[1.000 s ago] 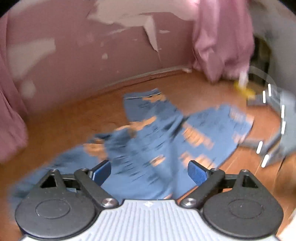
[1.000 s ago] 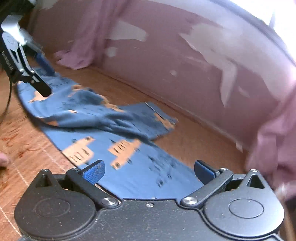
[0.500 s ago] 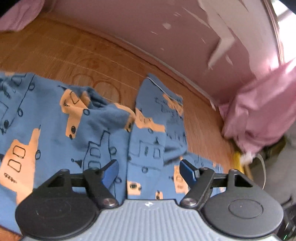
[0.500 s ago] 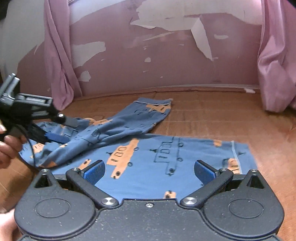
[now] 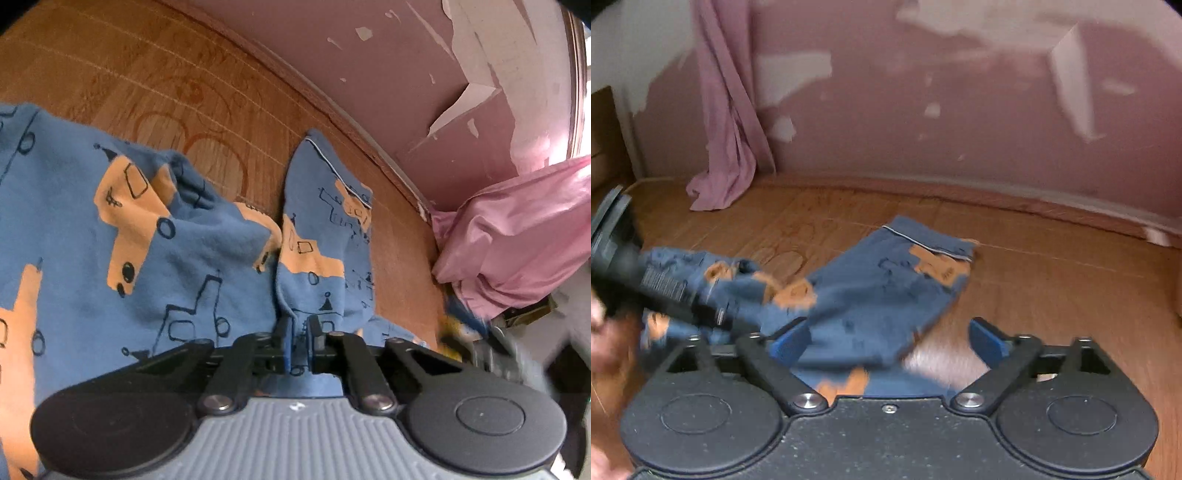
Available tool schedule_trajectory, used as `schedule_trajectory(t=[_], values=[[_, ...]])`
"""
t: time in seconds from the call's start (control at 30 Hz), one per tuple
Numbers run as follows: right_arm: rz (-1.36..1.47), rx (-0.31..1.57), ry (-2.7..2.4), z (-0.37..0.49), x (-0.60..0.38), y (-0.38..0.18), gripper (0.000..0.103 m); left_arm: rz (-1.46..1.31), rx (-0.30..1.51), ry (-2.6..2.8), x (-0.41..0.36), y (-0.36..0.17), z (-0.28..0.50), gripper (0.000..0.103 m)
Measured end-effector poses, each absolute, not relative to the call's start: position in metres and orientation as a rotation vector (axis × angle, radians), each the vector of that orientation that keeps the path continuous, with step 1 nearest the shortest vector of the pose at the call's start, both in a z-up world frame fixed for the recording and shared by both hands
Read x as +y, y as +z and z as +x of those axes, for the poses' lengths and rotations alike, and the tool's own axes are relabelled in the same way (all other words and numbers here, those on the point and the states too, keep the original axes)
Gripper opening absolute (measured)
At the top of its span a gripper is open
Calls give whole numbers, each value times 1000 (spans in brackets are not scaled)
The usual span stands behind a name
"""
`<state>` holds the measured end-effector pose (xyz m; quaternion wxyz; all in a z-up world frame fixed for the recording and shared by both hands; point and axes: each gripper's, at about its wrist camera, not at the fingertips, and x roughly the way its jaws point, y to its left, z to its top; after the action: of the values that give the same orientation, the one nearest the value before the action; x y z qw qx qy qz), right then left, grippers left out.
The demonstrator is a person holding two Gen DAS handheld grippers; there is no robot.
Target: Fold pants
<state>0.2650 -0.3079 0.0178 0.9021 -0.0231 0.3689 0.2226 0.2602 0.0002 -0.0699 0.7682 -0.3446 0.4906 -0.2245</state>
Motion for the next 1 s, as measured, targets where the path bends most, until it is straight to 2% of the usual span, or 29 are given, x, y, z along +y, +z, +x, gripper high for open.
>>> schedule_trajectory(t=[0.07, 0.13, 0.2, 0.27, 0.37, 0.43, 0.57, 0.87, 0.93, 0.97, 1.0], values=[[-9, 894, 490, 313, -291, 26, 81, -777, 1061, -489, 0, -71, 260, 9], [37, 1031, 484, 359, -268, 29, 72, -793, 1070, -450, 2, -76, 259, 14], [60, 1134, 462, 394, -246, 26, 57, -828, 1071, -447, 7, -81, 259, 16], [65, 1203, 437, 420, -224, 21, 53, -833, 1068, -446, 8, -82, 258, 16], [126, 1291, 376, 448, -202, 10, 52, -797, 1070, -456, 5, -80, 259, 15], [96, 1312, 350, 456, -188, 5, 51, -770, 1074, -468, 2, -77, 261, 14], [23, 1332, 312, 462, -167, -3, 51, -746, 1080, -458, -2, -77, 266, 2], [-37, 1305, 209, 475, -155, -16, 51, -715, 1070, -475, 3, -76, 263, 1], [-48, 1295, 192, 476, -154, -16, 46, -706, 1067, -475, 1, -76, 263, 1], [-59, 1288, 182, 476, -153, -15, 37, -704, 1066, -474, 1, -76, 262, 1], [-82, 1276, 167, 475, -151, -15, 24, -701, 1066, -474, 1, -75, 262, 1]])
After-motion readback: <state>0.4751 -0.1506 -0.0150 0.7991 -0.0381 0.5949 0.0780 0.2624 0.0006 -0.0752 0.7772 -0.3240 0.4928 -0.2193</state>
